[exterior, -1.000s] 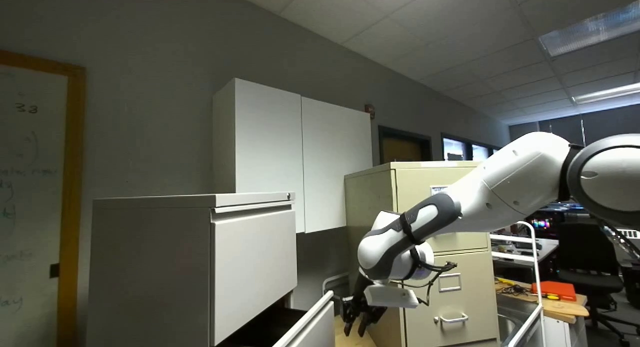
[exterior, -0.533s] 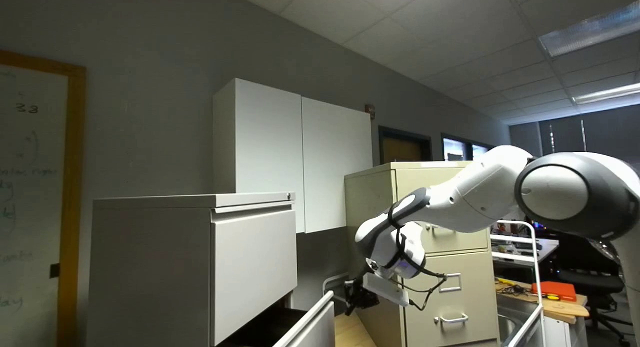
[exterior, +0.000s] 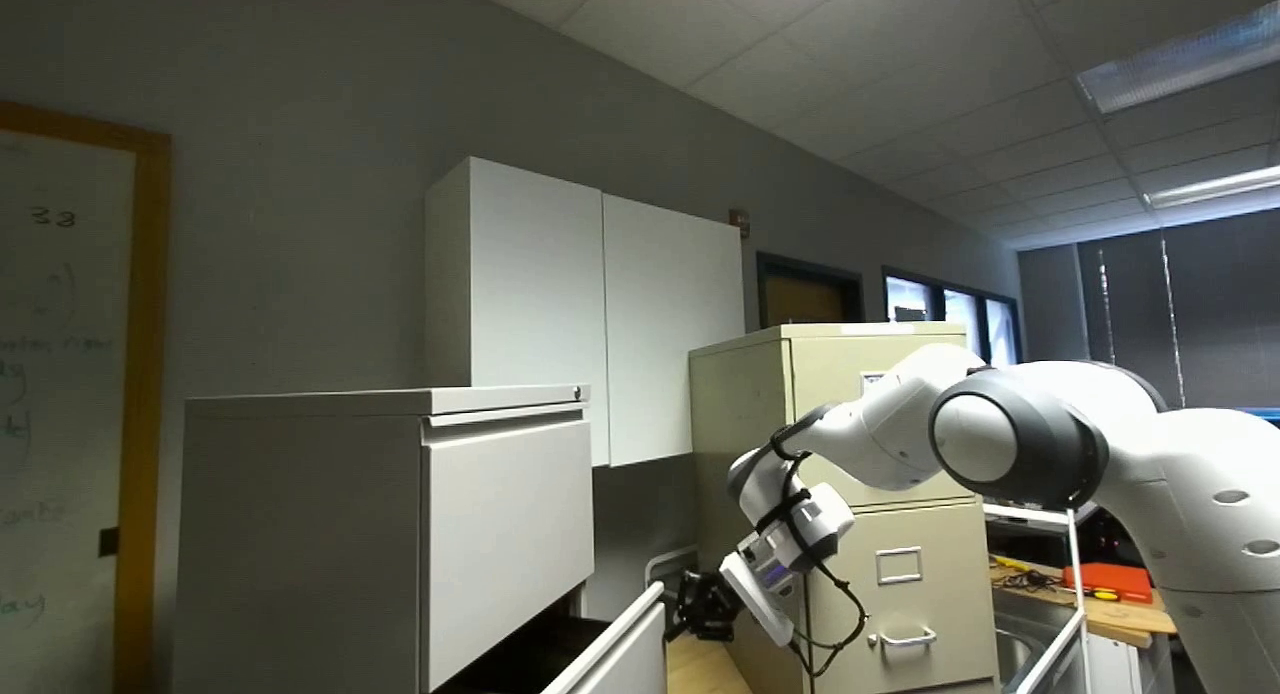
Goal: Close bottom drawer of the file cabinet
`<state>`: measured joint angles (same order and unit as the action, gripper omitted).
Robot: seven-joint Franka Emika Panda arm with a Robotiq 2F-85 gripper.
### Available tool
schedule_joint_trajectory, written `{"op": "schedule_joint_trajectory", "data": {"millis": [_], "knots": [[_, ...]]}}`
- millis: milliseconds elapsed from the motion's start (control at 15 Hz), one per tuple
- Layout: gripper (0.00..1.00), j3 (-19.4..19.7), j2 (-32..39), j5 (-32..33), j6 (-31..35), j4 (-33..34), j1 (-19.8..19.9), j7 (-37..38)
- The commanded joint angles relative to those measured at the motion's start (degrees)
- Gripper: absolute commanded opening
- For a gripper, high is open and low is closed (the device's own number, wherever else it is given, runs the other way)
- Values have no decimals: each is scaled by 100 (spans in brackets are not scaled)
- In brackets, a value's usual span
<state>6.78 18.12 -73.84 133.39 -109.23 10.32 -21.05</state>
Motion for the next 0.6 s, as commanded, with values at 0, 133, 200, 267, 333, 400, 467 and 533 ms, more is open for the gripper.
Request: {"op": "schedule_joint_trajectory", "data": {"millis": [0,133,200,267,333,400,467,533], "knots": [[0,-154,671,-796,-778,829,228,170],[0,-188,877,-1218,-1115,1033,249,270],[0,-199,964,-1401,-1237,1121,239,302],[0,-205,1037,-1551,-1299,1193,201,335],[0,-221,1086,-1696,-1302,1249,146,361],[0,-229,1136,-1788,-1326,1320,105,397],[0,-250,1198,-1865,-1335,1416,61,433],[0,-269,1245,-1920,-1354,1502,16,480]]}}
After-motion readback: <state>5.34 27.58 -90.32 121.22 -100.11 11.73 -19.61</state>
